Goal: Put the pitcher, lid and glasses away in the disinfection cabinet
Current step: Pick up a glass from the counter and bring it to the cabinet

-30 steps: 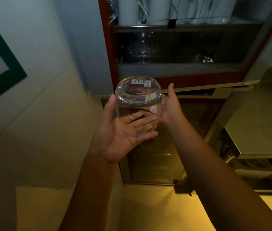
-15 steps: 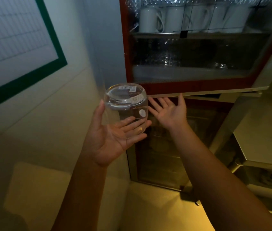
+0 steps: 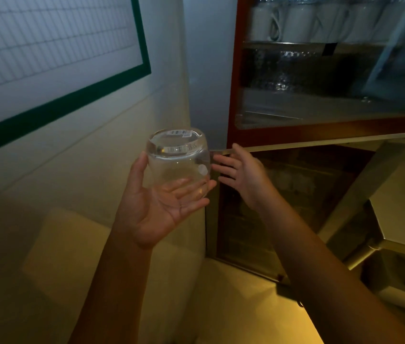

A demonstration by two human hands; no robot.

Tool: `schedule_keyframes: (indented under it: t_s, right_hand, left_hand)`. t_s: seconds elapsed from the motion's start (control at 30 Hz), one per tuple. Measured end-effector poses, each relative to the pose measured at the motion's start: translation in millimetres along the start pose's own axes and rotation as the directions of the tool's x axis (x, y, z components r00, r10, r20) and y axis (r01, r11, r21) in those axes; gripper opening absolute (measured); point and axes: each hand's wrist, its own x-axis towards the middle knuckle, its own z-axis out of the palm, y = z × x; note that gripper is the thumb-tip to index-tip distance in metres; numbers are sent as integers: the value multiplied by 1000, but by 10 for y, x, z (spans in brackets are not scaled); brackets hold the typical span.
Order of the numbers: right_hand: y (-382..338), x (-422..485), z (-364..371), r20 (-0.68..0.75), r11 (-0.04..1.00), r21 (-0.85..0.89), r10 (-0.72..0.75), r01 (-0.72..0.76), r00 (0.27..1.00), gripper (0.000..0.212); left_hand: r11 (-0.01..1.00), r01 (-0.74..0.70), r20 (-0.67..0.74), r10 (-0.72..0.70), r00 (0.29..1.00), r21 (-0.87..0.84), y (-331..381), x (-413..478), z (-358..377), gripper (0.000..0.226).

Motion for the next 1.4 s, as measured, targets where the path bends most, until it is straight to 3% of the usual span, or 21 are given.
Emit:
schedule_keyframes:
  t_s: [0.07,0.17,0.3,0.33,0.4,0.47,0.5,0.57,0.63,0.73,0.83,1.17,1.4]
  right_hand:
    - [28,-105,75,1,994,-73,-76,76,997,19]
    - [85,-269,118,53,940,-260,-215,221,975,12]
    - [39,-398,180,266,730,-426,-463,534,845,14]
    - [-2,-393,193,324,613,-482,-539,626,778,16]
    - [-85,-333,214,502,233,-586,-647,776,573,20]
    - [-131,-215,216,681,-156,-589,-623,793,384,22]
    - [-146,-154,218,745,-311,-572,-584,759,323,23]
    - [-167,-57,226,840,-552,-507,-489,662,236,25]
    - [-236,-6,242,895,-680,-431,-408,593,182,32]
    - [-420,55,307,930,-787,-364,-339,499,143,38]
    - [-606,113,361,936,-861,-352,-320,367,147,32]
    - [-729,107,276,961,-911,-274,-247,309,127,34]
    - [-753,8,271,957,-922,-282,-250,264,150,33]
  left_hand:
    - [1000,-9,4,9,1000,-8,23,-70,-6,129]
    - [1000,-18,10,18,1000,-6,51,-159,9,126]
    - [999,-33,24,33,999,5,90,-235,10,122]
    - [999,-38,31,38,999,10,98,-252,6,121]
    - [999,-46,40,46,998,18,112,-283,-2,117]
    - [998,-51,50,50,997,27,122,-306,0,112]
    - [998,-55,53,53,997,29,125,-315,8,110]
    - [997,-67,42,65,997,41,131,-324,21,104]
    - [995,-81,34,79,996,56,140,-335,34,99]
    - [995,-79,47,76,996,62,162,-353,58,102]
    - [996,-70,62,66,996,63,199,-374,95,107]
    - [994,-65,159,49,986,93,295,-436,199,106]
    - [995,-56,83,50,995,79,299,-459,202,108]
